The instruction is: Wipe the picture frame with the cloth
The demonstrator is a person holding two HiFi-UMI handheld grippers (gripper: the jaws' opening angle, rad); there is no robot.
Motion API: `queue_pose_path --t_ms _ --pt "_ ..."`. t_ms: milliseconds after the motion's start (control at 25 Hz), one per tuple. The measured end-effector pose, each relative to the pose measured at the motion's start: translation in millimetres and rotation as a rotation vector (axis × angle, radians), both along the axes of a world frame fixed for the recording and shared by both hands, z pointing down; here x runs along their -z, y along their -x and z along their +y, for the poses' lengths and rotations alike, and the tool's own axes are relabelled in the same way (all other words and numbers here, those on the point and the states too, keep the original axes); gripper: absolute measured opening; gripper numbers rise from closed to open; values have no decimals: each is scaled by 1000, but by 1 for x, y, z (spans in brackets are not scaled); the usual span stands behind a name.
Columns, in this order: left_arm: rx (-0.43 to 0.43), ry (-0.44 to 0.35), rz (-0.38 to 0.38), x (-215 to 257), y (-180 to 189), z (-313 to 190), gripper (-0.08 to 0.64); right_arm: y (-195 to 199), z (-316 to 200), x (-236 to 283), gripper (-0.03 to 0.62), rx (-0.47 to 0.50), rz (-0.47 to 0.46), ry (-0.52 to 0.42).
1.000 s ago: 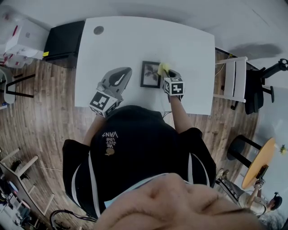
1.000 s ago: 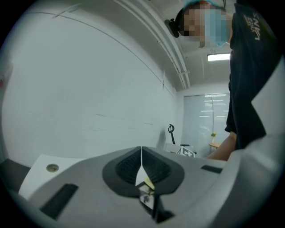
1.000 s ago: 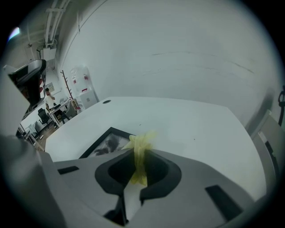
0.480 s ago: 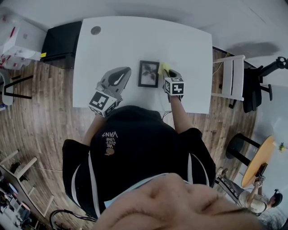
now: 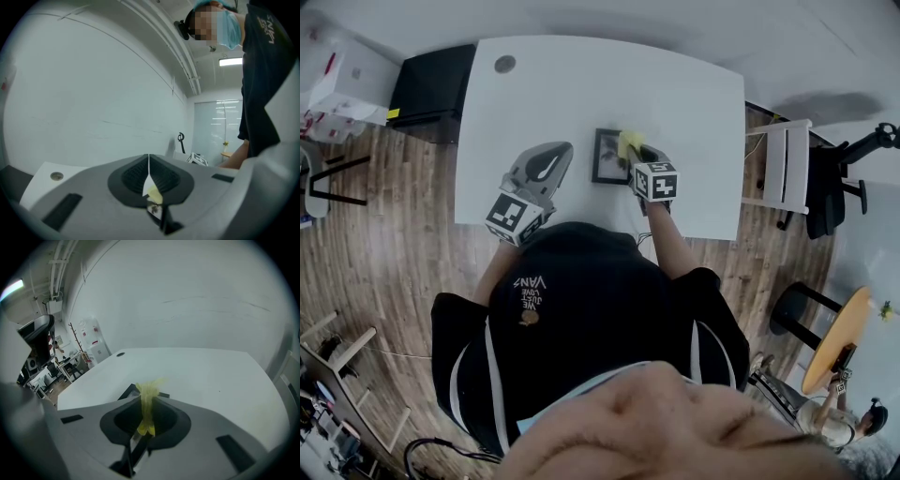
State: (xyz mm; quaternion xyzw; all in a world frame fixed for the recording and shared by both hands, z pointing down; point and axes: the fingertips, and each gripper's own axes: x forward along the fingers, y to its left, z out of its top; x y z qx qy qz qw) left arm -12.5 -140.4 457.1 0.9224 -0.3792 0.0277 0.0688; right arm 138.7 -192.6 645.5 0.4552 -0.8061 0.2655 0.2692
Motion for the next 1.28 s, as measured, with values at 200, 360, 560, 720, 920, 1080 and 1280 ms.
queue_pose_path --t_ms 200,360,560,720,920,1080,1280 --pt "9 6 -2 0 8 1 17 25 1 3 43 35 -30 6" --pt "17 3 -7 -1 15 1 17 45 1 4 44 63 -51 9" --pt "28 12 -5 -2 24 0 16 70 11 3 43 106 -88 38" --pt "27 1 -4 1 24 -1 17 82 19 -3 44 127 -104 62" --pt "27 18 -1 -2 26 1 15 87 23 -10 43 138 -92 75" --pt "30 11 -6 -1 27 1 17 84 24 -14 44 143 -79 82" --pt "21 15 -4 -2 24 0 17 77 27 -18 43 135 -70 94"
